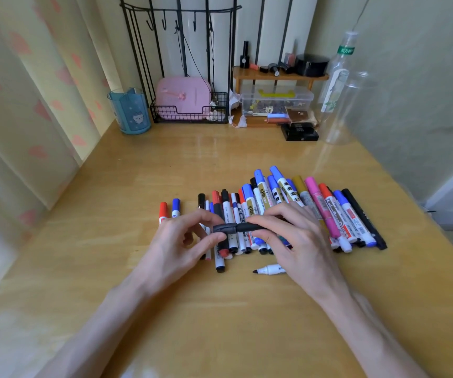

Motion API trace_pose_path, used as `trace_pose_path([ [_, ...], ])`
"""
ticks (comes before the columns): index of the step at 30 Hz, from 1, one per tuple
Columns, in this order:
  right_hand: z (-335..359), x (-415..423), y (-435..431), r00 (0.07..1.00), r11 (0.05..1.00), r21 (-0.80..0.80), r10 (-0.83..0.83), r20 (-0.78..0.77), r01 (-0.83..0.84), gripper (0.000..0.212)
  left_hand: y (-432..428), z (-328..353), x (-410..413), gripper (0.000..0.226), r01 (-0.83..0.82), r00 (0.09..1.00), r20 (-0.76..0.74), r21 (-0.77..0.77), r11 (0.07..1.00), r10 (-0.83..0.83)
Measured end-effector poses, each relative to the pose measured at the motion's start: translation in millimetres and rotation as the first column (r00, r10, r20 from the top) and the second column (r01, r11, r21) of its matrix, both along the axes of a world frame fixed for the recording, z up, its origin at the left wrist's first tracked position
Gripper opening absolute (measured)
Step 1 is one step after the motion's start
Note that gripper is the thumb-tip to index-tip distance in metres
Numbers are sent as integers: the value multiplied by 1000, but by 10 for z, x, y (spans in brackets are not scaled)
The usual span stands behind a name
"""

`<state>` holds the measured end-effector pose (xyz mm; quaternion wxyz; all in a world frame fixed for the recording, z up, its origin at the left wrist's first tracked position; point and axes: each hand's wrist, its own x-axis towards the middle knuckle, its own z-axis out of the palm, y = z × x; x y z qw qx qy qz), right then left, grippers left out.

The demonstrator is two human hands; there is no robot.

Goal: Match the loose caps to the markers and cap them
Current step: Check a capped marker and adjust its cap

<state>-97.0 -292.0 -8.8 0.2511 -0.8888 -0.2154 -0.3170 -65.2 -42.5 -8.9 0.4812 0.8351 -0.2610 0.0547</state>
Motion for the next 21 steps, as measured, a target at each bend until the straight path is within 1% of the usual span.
trace_pose_path([
  [3,8,-8,36,1000,1000,12,-12,18,12,20,-48,4,-8,10,-14,999,-42,-43,999,12],
  [8,13,-29,65,999,999,-6,-34,37,34,21,-74,13,-18,6,-14,1000,-28,-86,996,12],
  [10,5,-17,66,998,999,-28,-31,47,32,21,-60,8,-12,7,-3,1000,-4,-72,997,3],
  [14,-21,-21,35,1000,1000,-27,4,29,-3,30,-61,2,-18,5,29,1000,13,-36,999,-28],
  [18,0,-26,49,999,1000,1,-1,34,1,26,-79,28,-28,9,18,1000,-11,-96,995,-19],
  [21,-2,-19,58,999,1000,-6,-9,38,9,24,-93,29,-40,8,14,1000,-12,-101,995,-15],
])
